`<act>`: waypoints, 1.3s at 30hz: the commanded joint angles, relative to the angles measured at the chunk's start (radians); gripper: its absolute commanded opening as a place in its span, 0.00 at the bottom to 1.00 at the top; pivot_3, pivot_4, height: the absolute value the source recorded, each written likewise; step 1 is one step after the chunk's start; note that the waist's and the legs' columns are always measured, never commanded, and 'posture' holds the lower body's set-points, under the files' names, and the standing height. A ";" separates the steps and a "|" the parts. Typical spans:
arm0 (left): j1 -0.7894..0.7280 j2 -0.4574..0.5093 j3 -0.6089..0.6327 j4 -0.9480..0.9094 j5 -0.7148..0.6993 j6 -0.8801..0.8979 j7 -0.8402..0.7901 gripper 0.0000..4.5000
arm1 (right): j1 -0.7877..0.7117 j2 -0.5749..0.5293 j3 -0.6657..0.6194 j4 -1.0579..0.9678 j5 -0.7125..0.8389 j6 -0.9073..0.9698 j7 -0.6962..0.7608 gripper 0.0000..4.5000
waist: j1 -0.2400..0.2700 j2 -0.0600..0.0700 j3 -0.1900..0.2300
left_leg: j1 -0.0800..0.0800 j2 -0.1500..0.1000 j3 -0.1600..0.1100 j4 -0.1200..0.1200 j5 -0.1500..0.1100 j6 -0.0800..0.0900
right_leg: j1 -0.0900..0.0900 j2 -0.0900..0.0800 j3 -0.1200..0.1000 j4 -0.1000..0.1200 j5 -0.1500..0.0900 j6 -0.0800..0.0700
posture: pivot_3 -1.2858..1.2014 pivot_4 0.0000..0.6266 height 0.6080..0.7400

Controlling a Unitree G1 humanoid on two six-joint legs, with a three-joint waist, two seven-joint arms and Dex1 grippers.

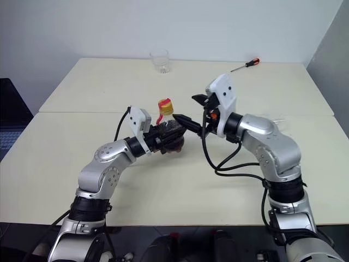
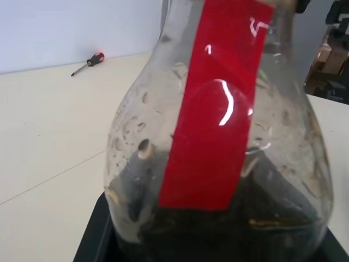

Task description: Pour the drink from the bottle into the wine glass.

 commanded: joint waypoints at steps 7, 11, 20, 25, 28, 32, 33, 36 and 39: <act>-0.024 -0.007 0.014 -0.033 -0.005 -0.028 0.000 0.45 | -0.069 0.104 0.054 0.051 -0.053 -0.086 -0.035 0.99 | 0.000 0.000 0.000 | 0.000 0.000 0.000 0.000 0.000 0.000 | 0.000 0.000 0.000 0.000 0.000 0.000 | 0.52 0.24 1.00; -0.012 -0.008 0.011 -0.042 -0.005 -0.028 0.001 0.45 | -0.094 0.139 0.049 0.078 -0.057 -0.097 -0.054 0.99 | 0.000 0.000 0.000 | 0.000 0.000 0.000 0.000 0.000 0.000 | 0.000 0.000 0.000 0.000 0.000 0.000 | 0.52 0.24 1.00; -0.005 -0.014 0.010 -0.049 -0.006 -0.026 0.006 0.45 | -0.113 0.156 0.038 0.100 -0.069 -0.102 -0.060 0.99 | 0.000 0.000 0.000 | 0.000 0.000 0.000 0.000 0.000 0.000 | 0.000 0.000 0.000 0.000 0.000 0.000 | 0.52 0.24 1.00; -0.003 -0.017 0.010 -0.052 -0.005 -0.024 0.006 0.45 | -0.110 0.150 0.038 0.104 -0.081 -0.107 -0.061 0.99 | 0.000 0.000 0.000 | 0.000 0.000 0.000 0.000 0.000 0.000 | 0.000 0.000 0.000 0.000 0.000 0.000 | 0.52 0.24 1.00; -0.003 -0.017 0.010 -0.054 -0.005 -0.022 0.007 0.45 | -0.103 0.144 0.035 0.104 -0.089 -0.110 -0.066 0.99 | 0.000 0.000 0.000 | 0.000 0.000 0.000 0.000 0.000 0.000 | 0.000 0.000 0.000 0.000 0.000 0.000 | 0.52 0.24 1.00; -0.004 -0.017 0.009 -0.054 -0.006 -0.021 0.004 0.45 | -0.098 0.133 0.025 0.101 -0.091 -0.112 -0.072 0.99 | 0.000 0.000 0.000 | 0.000 0.000 0.000 0.000 0.000 0.000 | 0.000 0.000 0.000 0.000 0.000 0.000 | 0.52 0.24 1.00; -0.005 -0.017 0.009 -0.053 -0.006 -0.021 0.003 0.45 | -0.097 0.129 0.023 0.101 -0.091 -0.113 -0.073 0.99 | 0.000 0.000 0.000 | 0.000 0.000 0.000 0.000 0.000 0.000 | 0.000 0.000 0.000 0.000 0.000 0.000 | 0.52 0.24 1.00; -0.007 -0.019 0.007 -0.052 -0.006 -0.021 0.002 0.45 | -0.096 0.121 0.020 0.100 -0.092 -0.114 -0.073 0.99 | 0.000 0.000 0.000 | 0.000 0.000 0.000 0.000 0.000 0.000 | 0.000 0.000 0.000 0.000 0.000 0.000 | 0.52 0.24 1.00; -0.007 -0.021 0.005 -0.053 -0.006 -0.021 0.002 0.45 | -0.092 0.115 0.018 0.096 -0.092 -0.113 -0.073 0.99 | 0.000 0.000 0.000 | 0.000 0.000 0.000 0.000 0.000 0.000 | 0.000 0.000 0.000 0.000 0.000 0.000 | 0.52 0.24 1.00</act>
